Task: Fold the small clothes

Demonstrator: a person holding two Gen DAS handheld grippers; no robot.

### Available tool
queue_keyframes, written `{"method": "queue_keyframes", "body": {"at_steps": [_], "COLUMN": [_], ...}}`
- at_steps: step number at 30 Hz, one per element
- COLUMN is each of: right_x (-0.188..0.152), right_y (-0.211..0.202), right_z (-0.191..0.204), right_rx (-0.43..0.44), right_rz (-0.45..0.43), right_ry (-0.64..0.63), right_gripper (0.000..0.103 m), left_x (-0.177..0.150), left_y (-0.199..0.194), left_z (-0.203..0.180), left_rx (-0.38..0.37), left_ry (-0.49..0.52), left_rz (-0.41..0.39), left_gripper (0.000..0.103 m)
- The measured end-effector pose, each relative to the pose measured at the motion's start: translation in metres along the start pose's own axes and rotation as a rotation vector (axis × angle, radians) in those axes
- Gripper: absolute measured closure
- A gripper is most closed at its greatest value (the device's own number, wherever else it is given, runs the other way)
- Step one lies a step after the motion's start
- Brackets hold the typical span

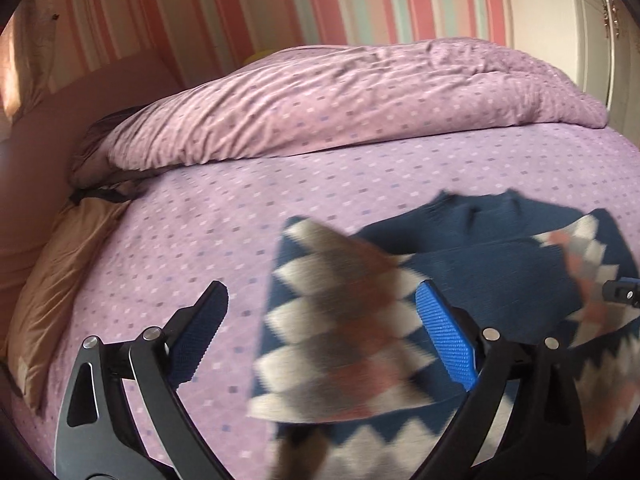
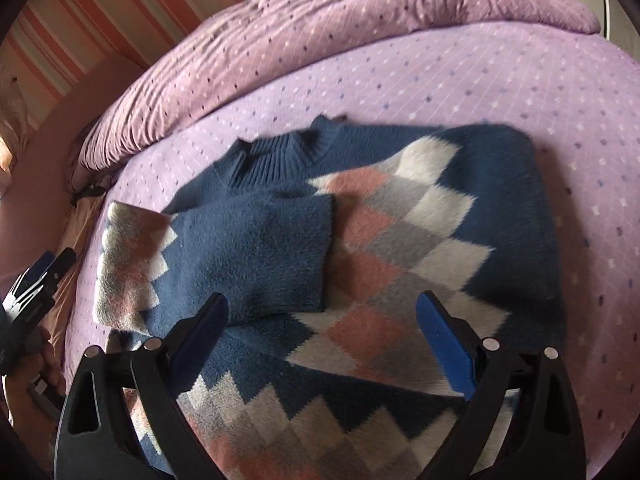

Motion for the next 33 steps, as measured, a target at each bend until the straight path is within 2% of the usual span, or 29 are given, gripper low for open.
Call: {"method": "queue_keyframes", "body": {"at_steps": [6, 8, 11, 17, 19, 20, 23, 24, 26, 33], "right_x": [0.001, 0.001, 0.0, 0.0, 0.001, 0.001, 0.0, -0.001, -0.002, 0.015], "right_y": [0.022, 0.028, 0.039, 0.049, 0.052, 0.054, 0.059, 0.059, 0.06, 0.023], "right_z": [0.012, 0.013, 0.014, 0.015, 0.016, 0.017, 0.02, 0.018, 0.017, 0.031], "right_rx": [0.014, 0.007, 0.022, 0.057, 0.069, 0.073, 0.088, 0.101, 0.125, 0.082], "right_rz": [0.062, 0.074, 0.109, 0.115, 0.12, 0.123, 0.122, 0.122, 0.119, -0.001], "right_ry": [0.028, 0.041, 0.062, 0.102, 0.111, 0.114, 0.122, 0.138, 0.166, 0.052], "right_gripper": [0.009, 0.012, 0.022, 0.024, 0.039, 0.042, 0.065, 0.078, 0.08, 0.085], "left_x": [-0.016, -0.02, -0.026, -0.036, -0.039, -0.039, -0.04, -0.039, -0.039, -0.033], "left_y": [0.008, 0.009, 0.009, 0.013, 0.014, 0.014, 0.013, 0.012, 0.013, 0.012], "left_z": [0.038, 0.045, 0.051, 0.064, 0.066, 0.067, 0.068, 0.069, 0.07, 0.072], "left_rx": [0.031, 0.05, 0.058, 0.058, 0.059, 0.059, 0.062, 0.063, 0.063, 0.065], "left_ry": [-0.024, -0.002, 0.009, -0.007, -0.007, -0.003, 0.008, 0.01, 0.007, 0.001], "left_rz": [0.01, 0.002, -0.001, 0.017, 0.019, 0.02, 0.018, 0.017, 0.02, 0.022], "left_gripper": [0.009, 0.009, 0.009, 0.009, 0.009, 0.009, 0.009, 0.009, 0.009, 0.009]}}
Point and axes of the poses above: each gripper's, at about its wrist camera, not at the fingertips, and y roughly the way its jaws point, z to its left, x to its top, the point moved 2 cm from there along y, roughly the way its jaws point, and after that the axes turned 4 degrees about -z, right-handed, at the moved point
